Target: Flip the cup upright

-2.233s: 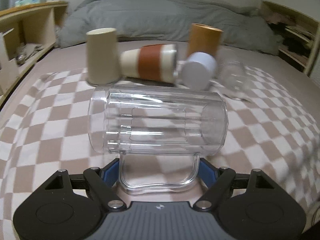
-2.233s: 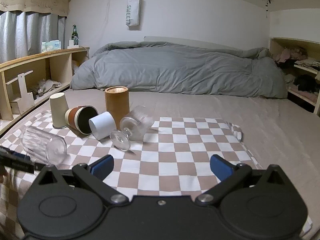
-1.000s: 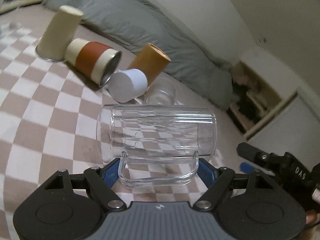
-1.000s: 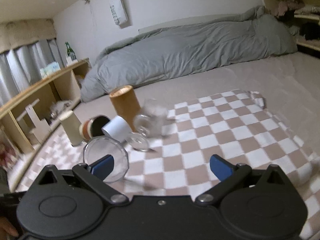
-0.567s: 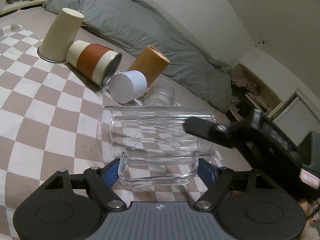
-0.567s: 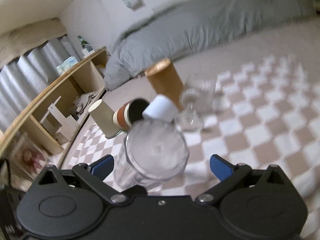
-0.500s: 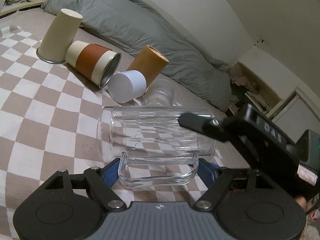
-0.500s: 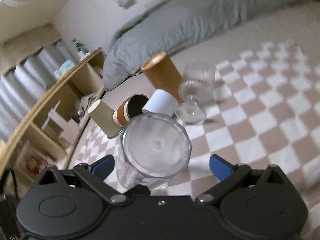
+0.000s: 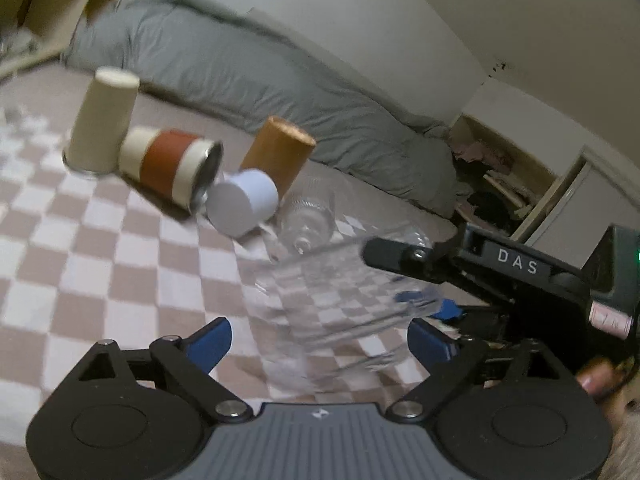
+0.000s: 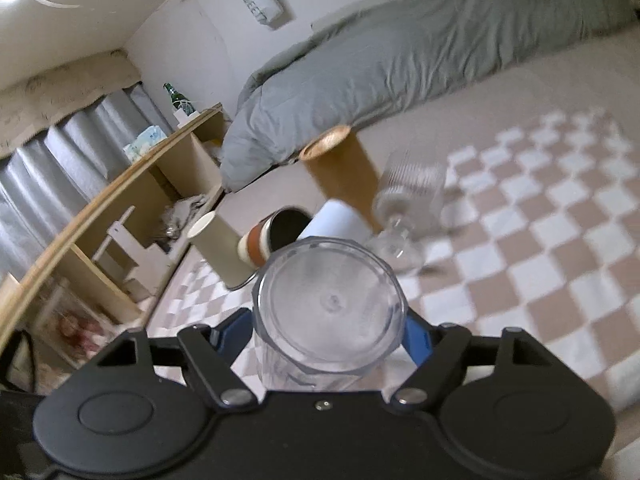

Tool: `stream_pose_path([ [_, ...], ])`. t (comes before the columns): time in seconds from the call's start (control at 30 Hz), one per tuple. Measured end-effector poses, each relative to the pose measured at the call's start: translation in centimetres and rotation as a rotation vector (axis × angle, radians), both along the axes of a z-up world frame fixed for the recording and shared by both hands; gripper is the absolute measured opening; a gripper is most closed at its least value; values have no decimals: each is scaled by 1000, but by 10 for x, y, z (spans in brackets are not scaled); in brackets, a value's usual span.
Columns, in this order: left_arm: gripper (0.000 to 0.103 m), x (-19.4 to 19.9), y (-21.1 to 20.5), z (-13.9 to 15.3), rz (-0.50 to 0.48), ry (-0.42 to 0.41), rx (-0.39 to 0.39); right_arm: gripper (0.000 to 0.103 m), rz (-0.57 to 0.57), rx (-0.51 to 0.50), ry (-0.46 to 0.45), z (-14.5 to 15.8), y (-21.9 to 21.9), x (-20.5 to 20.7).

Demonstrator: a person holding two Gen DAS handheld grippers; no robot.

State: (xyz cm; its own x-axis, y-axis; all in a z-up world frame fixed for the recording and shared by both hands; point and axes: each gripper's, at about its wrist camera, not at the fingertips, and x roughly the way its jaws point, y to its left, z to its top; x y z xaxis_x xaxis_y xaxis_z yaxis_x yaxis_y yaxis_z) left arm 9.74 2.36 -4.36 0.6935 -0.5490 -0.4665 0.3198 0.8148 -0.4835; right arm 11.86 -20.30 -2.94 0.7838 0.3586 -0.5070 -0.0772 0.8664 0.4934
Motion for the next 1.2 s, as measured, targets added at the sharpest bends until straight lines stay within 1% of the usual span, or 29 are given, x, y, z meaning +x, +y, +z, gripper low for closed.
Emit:
stream_pose_path([
  [0.1, 95, -5, 0, 6, 18, -55, 85, 78, 0, -81, 11, 8, -11, 3],
  [0.2, 95, -7, 1, 9, 39, -94, 156, 78, 3, -222, 7, 17, -23, 0],
  [0.33, 95, -8, 2, 10, 63, -123, 224, 78, 2, -384, 14, 26, -44, -1],
  [0.43, 95, -8, 1, 10, 75, -138, 271, 78, -5, -505, 29, 28, -59, 0],
  [0.6, 100, -6, -4, 11, 102, -140, 370, 78, -27, -616, 54, 27, -90, 0],
  [0.7, 100, -6, -6, 15, 94, -155, 390, 78, -51, -705, 73, 25, -103, 3],
  [0.8, 100, -6, -8, 16, 95, -160, 392, 78, -43, -722, 104, 25, -118, 9],
  [0.97, 101, -4, -11, 14, 92, -148, 402, 79, -19, -681, 147, 29, -135, 21],
  [1.2, 101, -3, -13, 12, 89, -142, 410, 77, -74, -584, 82, 18, -141, 21],
])
